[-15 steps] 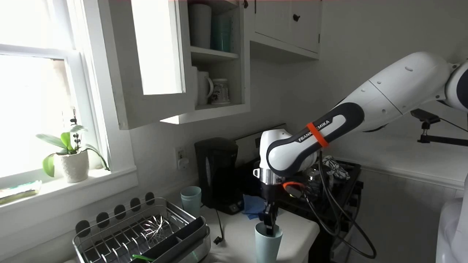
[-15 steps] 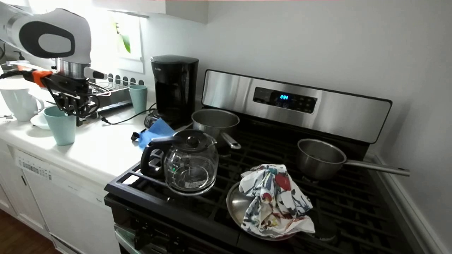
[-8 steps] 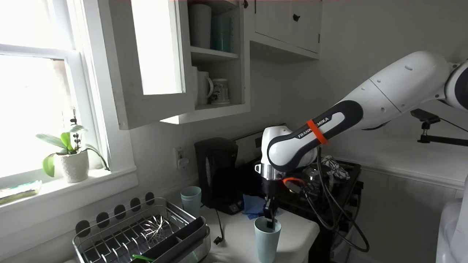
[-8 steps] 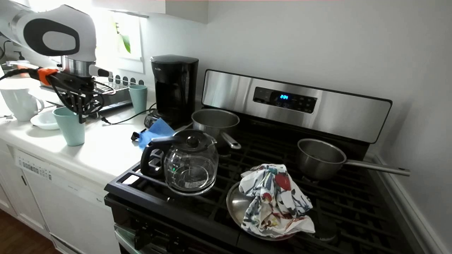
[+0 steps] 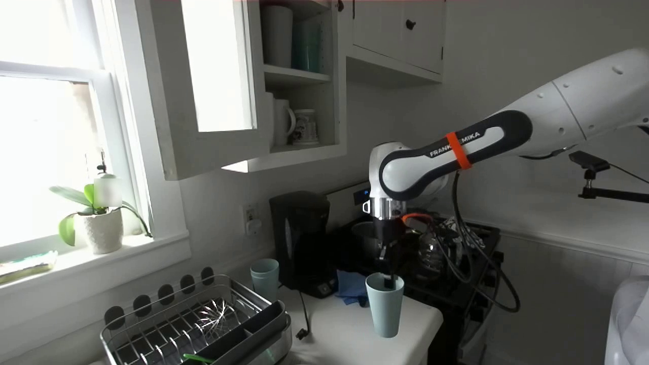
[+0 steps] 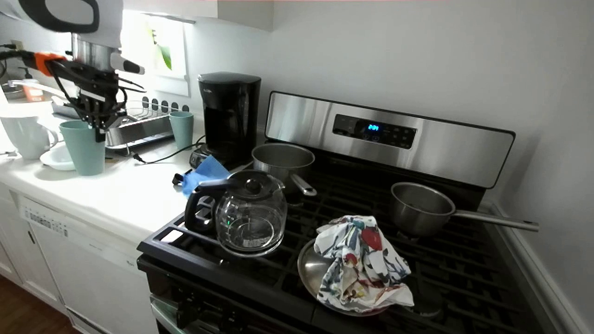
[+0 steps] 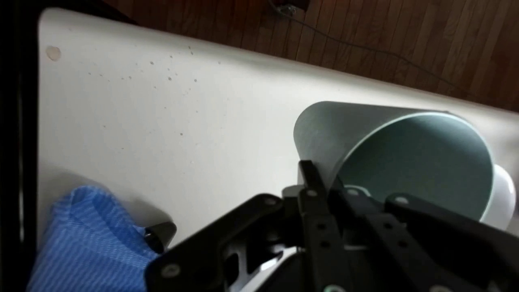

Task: Pick up the light blue cup and put it in the bottom shelf of the top wall cabinet

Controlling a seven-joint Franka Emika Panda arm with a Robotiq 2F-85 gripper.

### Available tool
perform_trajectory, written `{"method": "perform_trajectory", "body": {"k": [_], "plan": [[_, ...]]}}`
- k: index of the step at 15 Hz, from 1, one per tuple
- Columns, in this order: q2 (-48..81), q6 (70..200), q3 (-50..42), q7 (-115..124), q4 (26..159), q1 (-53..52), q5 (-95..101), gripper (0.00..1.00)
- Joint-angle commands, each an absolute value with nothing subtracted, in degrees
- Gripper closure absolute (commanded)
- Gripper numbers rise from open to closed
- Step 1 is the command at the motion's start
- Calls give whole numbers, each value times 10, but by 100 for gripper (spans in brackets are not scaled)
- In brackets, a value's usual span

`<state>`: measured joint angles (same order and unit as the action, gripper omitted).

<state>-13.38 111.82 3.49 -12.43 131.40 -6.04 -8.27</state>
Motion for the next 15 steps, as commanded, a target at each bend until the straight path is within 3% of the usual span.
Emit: {"method": "perform_trajectory", "body": {"k": [1,5,6,15], "plan": [[-187,1015,31,-51,1254,-44,-64,99],[-204,957,37,19,1181,-33,-60,99],[-204,984,29,-15,1212,-38,-72,96],[-215,968,26,10,1161,-31,-62,98]]}}
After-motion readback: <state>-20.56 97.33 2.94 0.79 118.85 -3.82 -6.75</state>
